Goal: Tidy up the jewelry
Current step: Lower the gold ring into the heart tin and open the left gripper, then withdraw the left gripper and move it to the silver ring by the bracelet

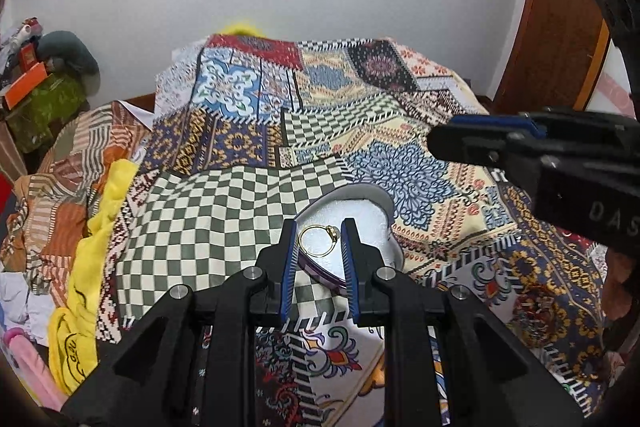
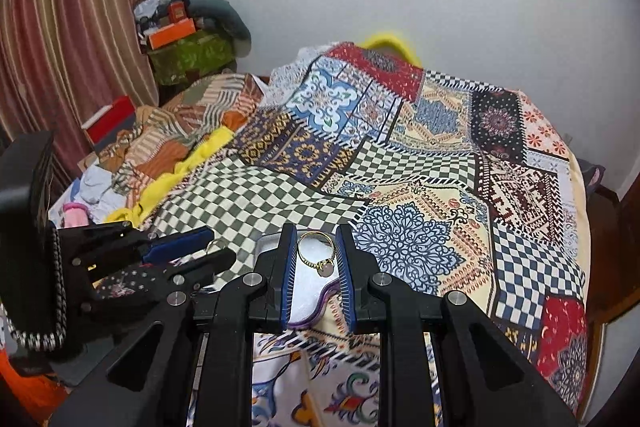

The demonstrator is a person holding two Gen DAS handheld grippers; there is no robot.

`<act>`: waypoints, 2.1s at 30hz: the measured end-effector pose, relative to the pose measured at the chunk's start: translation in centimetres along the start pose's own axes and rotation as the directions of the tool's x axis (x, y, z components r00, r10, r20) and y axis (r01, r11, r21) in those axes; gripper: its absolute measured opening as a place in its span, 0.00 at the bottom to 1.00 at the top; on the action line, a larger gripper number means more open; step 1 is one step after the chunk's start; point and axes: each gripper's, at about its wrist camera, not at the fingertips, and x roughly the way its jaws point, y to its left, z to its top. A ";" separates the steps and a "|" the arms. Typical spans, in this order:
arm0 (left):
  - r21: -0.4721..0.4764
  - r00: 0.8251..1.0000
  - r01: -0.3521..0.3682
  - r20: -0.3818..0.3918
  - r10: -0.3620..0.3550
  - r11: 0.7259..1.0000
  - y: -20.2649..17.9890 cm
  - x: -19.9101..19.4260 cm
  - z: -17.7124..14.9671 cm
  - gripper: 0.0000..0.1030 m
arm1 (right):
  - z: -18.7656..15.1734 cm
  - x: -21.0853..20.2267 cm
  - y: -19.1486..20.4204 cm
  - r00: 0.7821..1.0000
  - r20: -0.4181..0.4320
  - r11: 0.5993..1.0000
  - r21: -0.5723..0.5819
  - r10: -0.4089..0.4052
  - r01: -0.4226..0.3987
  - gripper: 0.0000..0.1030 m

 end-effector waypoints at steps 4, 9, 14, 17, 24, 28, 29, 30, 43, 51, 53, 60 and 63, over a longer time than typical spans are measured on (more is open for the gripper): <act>0.006 0.999 -0.007 -0.037 0.007 1.000 0.1 2.0 -0.2 0.20 | 0.2 1.8 -0.1 0.999 -0.046 1.000 -0.007 0.009 -0.010 0.17; -0.001 0.997 0.013 -0.081 -0.013 1.000 0.3 4.1 -0.3 0.20 | 0.1 4.3 -0.6 0.989 -0.136 0.998 0.002 0.060 -0.061 0.17; -0.018 0.991 0.061 -0.116 -0.062 0.998 0.4 5.3 -0.3 0.20 | -0.2 6.2 -1.2 0.976 -0.201 0.996 0.018 0.084 -0.082 0.17; -0.013 0.989 0.074 -0.129 -0.075 0.997 0.1 5.8 -0.4 0.20 | -0.2 6.8 -1.6 0.968 -0.227 0.994 0.040 0.105 -0.099 0.17; 0.006 0.987 0.078 -0.139 -0.076 0.997 -0.4 6.4 -0.4 0.20 | -0.2 7.9 -1.6 0.959 -0.261 0.993 0.039 0.115 -0.108 0.17; 0.016 0.987 0.079 -0.141 -0.076 0.997 -0.6 6.2 -0.4 0.20 | -0.3 8.0 -1.6 0.956 -0.269 0.993 0.049 0.120 -0.111 0.17; 0.016 0.987 0.080 -0.142 -0.077 0.997 -0.6 6.3 -0.4 0.20 | -0.3 8.0 -1.6 0.954 -0.274 0.992 0.053 0.125 -0.115 0.17; 0.015 0.987 0.080 -0.143 -0.077 0.997 -0.6 6.2 -0.4 0.20 | -0.3 7.9 -1.6 0.953 -0.275 0.992 0.053 0.125 -0.115 0.17; -0.005 0.992 0.057 -0.114 -0.057 0.998 -0.6 3.4 0.3 0.27 | -0.1 2.5 -1.7 0.985 -0.165 0.999 0.021 0.043 -0.040 0.18; -0.011 0.999 0.042 -0.028 -0.042 0.999 -0.7 -1.8 1.9 0.29 | -0.8 -2.6 -1.8 0.998 -0.066 1.000 0.023 -0.013 0.015 0.30; -0.005 0.999 0.039 -0.010 -0.039 0.999 -1.1 -3.1 2.1 0.30 | -1.1 -3.9 -1.9 0.999 -0.045 0.999 0.031 -0.016 0.018 0.30; 0.031 0.998 0.047 0.028 -0.048 0.998 -3.1 -6.5 2.0 0.34 | -2.9 -7.6 -2.6 0.999 0.007 0.997 0.055 -0.048 0.048 0.31; 0.047 0.998 0.058 0.027 -0.059 0.997 -4.3 -7.2 1.7 0.35 | -3.9 -8.9 -3.1 0.997 0.017 0.996 0.063 -0.069 0.067 0.31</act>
